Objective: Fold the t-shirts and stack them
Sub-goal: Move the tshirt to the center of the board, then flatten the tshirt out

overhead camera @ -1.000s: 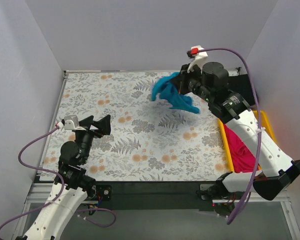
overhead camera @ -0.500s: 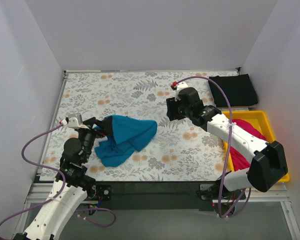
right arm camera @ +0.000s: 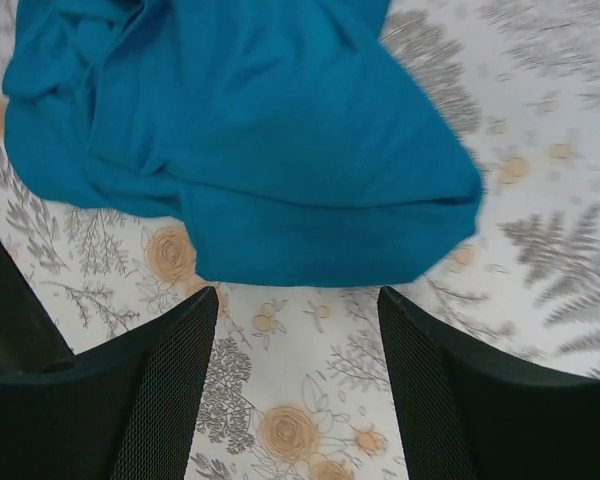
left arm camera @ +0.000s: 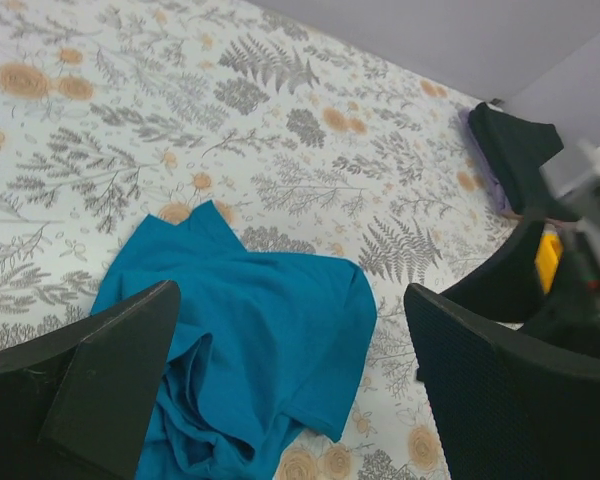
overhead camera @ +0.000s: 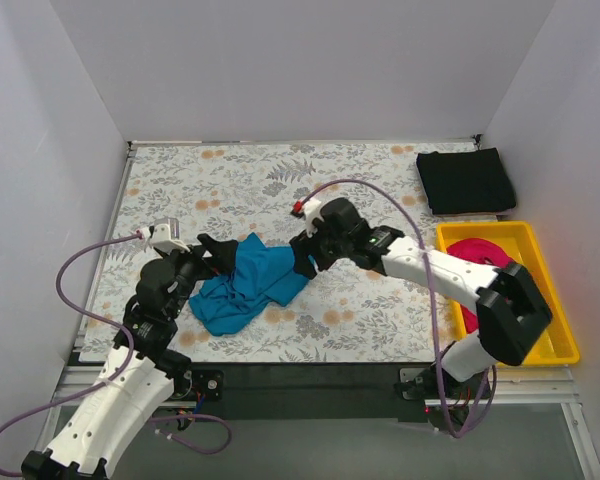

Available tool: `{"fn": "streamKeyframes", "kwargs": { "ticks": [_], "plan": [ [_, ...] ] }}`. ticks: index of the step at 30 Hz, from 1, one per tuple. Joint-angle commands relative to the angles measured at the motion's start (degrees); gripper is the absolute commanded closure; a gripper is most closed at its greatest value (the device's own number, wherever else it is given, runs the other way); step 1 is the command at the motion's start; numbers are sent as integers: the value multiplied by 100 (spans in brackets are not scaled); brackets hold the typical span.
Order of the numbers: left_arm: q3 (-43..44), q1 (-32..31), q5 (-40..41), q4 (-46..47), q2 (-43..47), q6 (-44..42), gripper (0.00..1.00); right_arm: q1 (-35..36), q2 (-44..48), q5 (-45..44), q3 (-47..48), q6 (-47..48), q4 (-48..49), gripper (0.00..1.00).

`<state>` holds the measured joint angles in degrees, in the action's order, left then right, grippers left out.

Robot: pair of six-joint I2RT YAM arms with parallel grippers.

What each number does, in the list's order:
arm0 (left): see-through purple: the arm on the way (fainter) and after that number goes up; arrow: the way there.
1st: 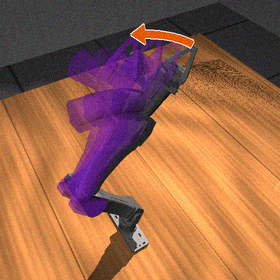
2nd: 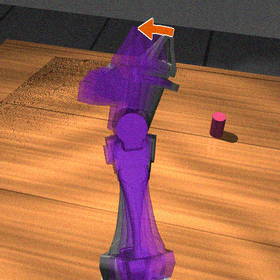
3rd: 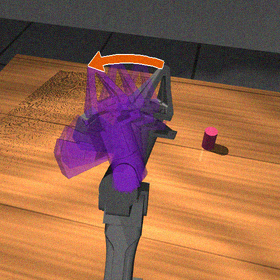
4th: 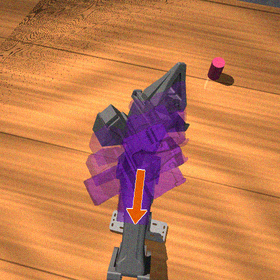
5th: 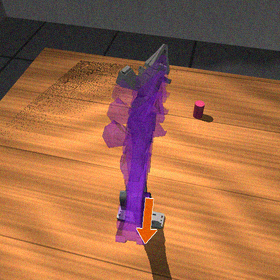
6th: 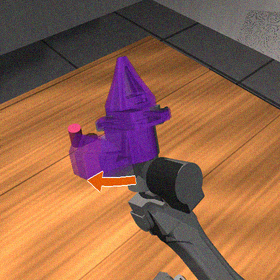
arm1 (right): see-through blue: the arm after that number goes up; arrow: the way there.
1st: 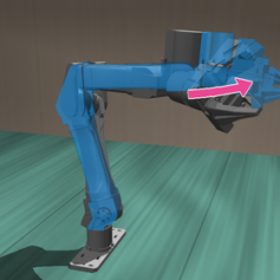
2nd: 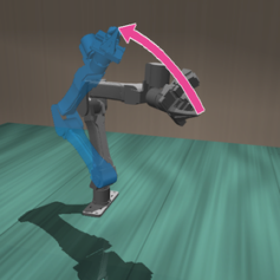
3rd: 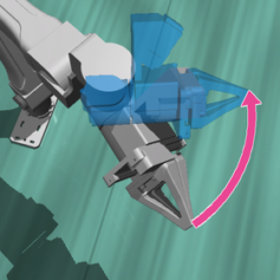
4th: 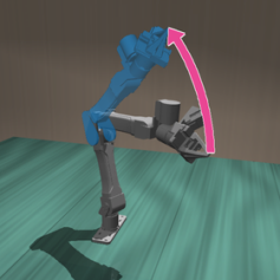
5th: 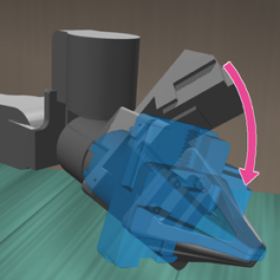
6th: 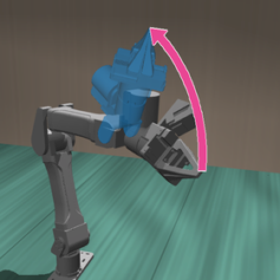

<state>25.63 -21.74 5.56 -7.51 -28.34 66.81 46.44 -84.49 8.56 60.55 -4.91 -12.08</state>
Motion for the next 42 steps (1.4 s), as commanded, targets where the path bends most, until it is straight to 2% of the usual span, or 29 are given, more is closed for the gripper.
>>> {"fn": "streamKeyframes", "kwargs": {
  "ticks": [1,6,9,12,16,19,23,27,36,42],
  "plan": [
    [241,-6,295,-672,-172,368,6,479,-778,498,237,244,320,29],
    [373,-6,700,-1174,-462,684,6,612,-1807,375,737,438,346,29],
    [382,-6,701,-1192,-489,746,6,543,-2238,-151,826,675,329,30],
    [382,-6,709,-1227,-497,694,6,34,-2484,-434,791,570,294,30],
    [329,-15,692,-1253,-515,676,7,-1177,-2494,-627,686,350,241,31],
    [285,-6,648,-1244,-567,702,7,-1462,-2056,-452,721,420,170,31],
    [224,-15,630,-1166,-699,755,7,-1050,-1300,-56,861,885,214,30],
    [250,-6,630,-1121,-840,746,7,-531,-1228,128,1028,1097,328,30],
    [250,-15,604,-1051,-858,693,7,84,-2290,199,1863,1255,408,29],
    [241,-6,543,-998,-893,650,7,234,-2994,129,2584,1378,-66,32]
  ]
}}
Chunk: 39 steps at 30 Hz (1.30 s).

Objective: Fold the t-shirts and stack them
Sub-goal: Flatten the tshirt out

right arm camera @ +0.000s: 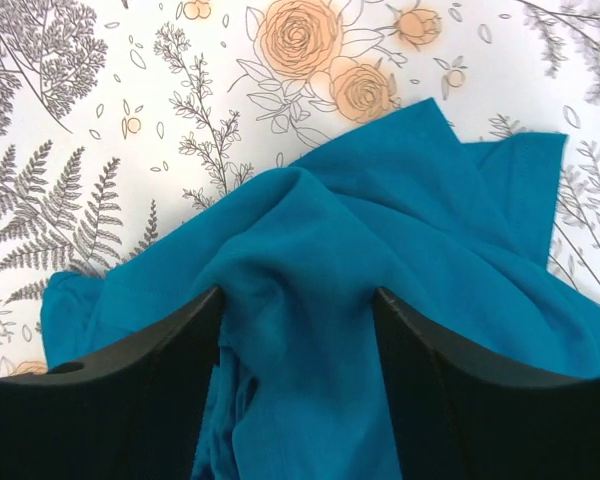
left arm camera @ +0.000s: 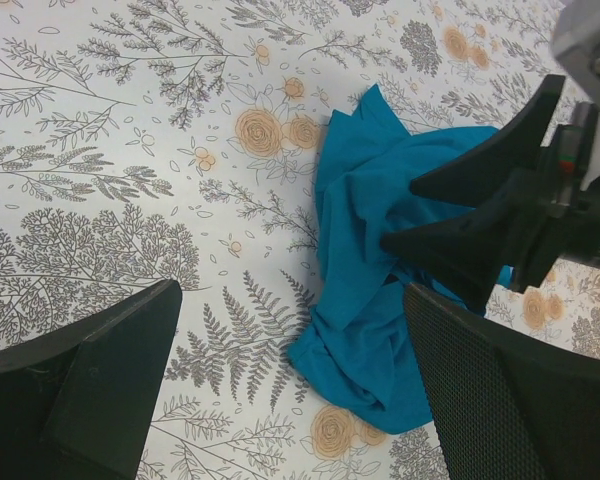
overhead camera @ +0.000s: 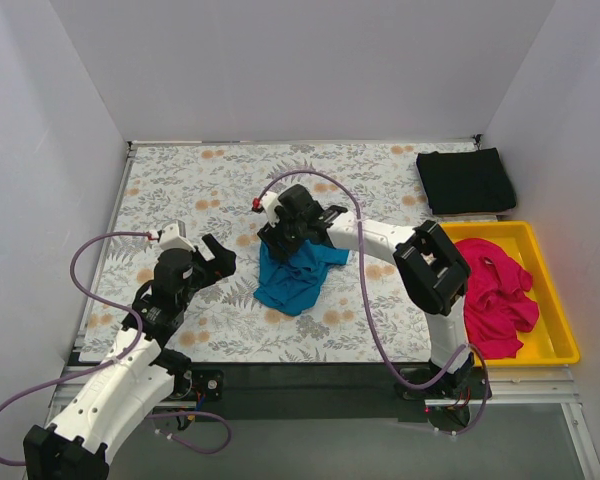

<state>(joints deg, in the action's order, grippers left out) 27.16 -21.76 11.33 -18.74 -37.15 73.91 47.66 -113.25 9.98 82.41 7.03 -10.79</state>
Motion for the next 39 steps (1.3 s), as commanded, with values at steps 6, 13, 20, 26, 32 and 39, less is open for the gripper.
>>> {"fn": "streamKeyframes", "kwargs": {
  "ticks": [6,13,20,26,32,39],
  "plan": [
    [114,-4,-184,178,-144,-113,8,138,48,-285,478,308,-415,92],
    [0,-4,-1009,572,-485,-298,8,-72,1829,-1635,-259,554,-547,99],
    [211,-13,-2380,661,-1635,-562,11,-880,3703,-2764,-2376,-349,-609,99],
    [369,-21,-2777,617,-2103,-614,13,-1899,5101,-2861,-4124,-2405,-977,84],
    [571,-30,-2803,573,-2420,-676,15,-2305,5726,-1906,-4410,-2306,-926,39],
    [835,-188,-2847,460,-3052,-729,20,-1639,4946,-216,-3883,-1679,-486,37]
  ]
}}
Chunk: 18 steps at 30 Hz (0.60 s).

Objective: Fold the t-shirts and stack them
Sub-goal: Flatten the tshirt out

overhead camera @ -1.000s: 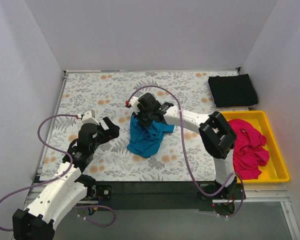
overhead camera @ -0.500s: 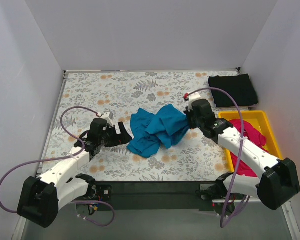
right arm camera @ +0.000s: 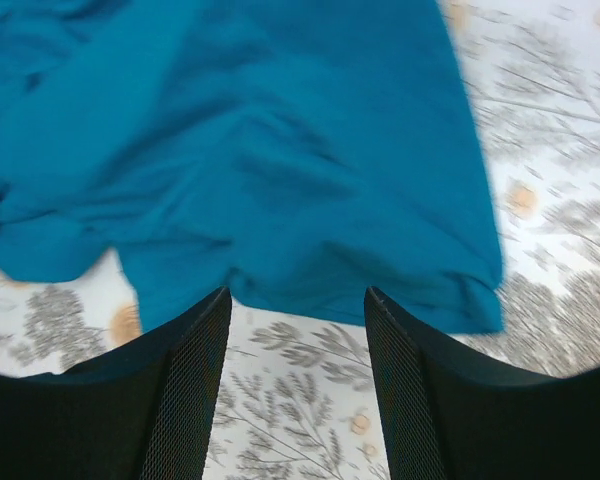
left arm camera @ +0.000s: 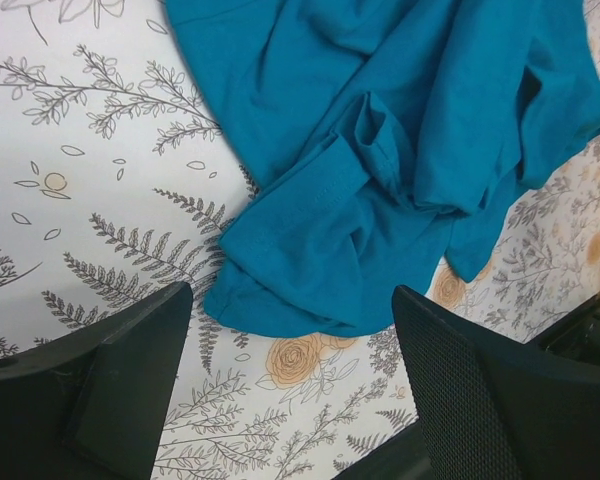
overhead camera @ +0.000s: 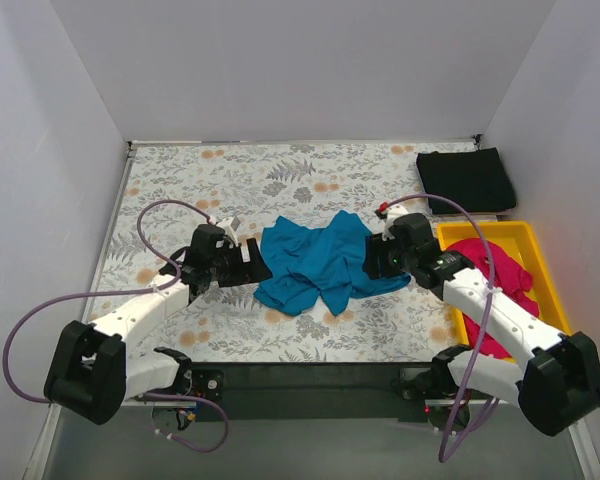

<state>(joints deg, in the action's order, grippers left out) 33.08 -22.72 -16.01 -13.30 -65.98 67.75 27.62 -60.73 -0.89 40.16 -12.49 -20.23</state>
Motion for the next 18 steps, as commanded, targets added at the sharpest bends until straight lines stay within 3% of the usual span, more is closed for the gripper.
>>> {"fn": "streamKeyframes", "kwargs": {
  "ticks": [1,9,18],
  "plan": [
    [312,-144,-78,-163,-231,-139,20,489,-630,810,404,291,476,38],
    [770,-794,668,-656,-1012,-367,23,1000,-2126,274,941,317,424,39],
    [1121,-1278,1433,-806,-1629,-499,28,1009,-2285,-588,836,493,107,39]
  ]
}}
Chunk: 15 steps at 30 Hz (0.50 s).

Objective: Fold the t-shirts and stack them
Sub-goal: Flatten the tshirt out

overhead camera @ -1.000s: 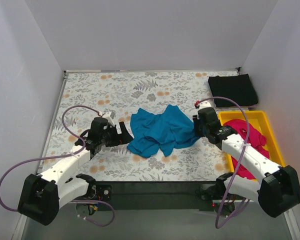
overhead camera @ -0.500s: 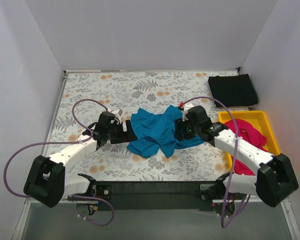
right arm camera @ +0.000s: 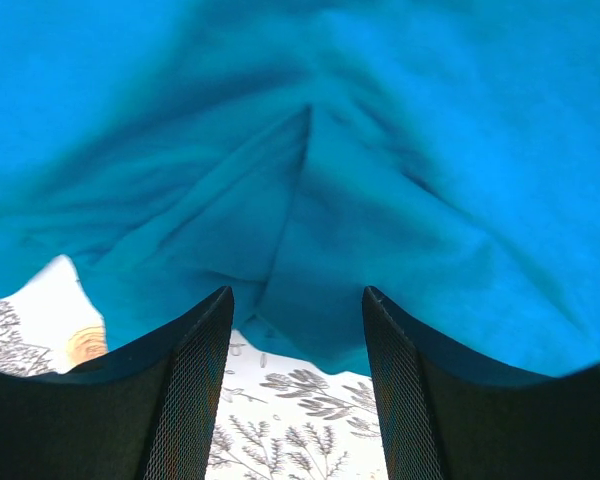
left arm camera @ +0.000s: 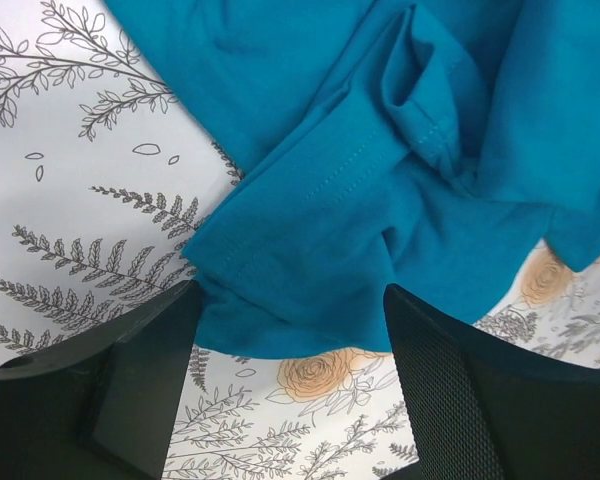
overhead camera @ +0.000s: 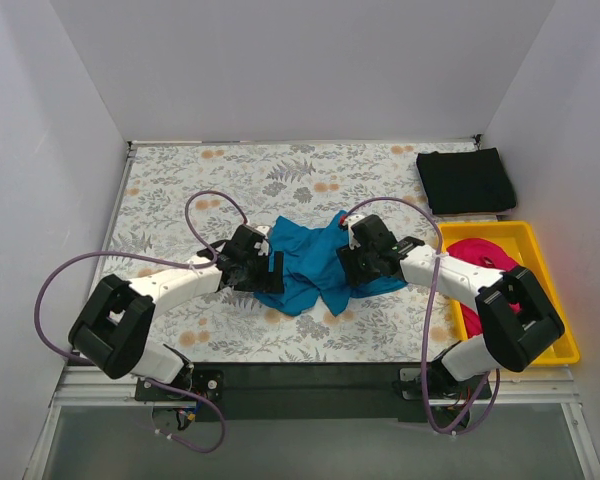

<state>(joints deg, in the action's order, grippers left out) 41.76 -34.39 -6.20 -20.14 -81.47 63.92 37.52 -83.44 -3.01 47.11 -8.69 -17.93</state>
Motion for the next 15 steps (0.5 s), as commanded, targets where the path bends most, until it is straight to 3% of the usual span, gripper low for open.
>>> {"fn": "streamKeyframes", "kwargs": {
  "ticks": [1,8,15],
  "plan": [
    [289,-120,531,-148,-158,-91,28,19,-23,-394,132,113,-123,39],
    [333,-129,1507,-253,-1,401,31,19,-41,-455,70,104,-123,39],
    [368,-138,1008,-51,-219,419,38,10,29,-543,-44,78,-131,39]
  ]
}}
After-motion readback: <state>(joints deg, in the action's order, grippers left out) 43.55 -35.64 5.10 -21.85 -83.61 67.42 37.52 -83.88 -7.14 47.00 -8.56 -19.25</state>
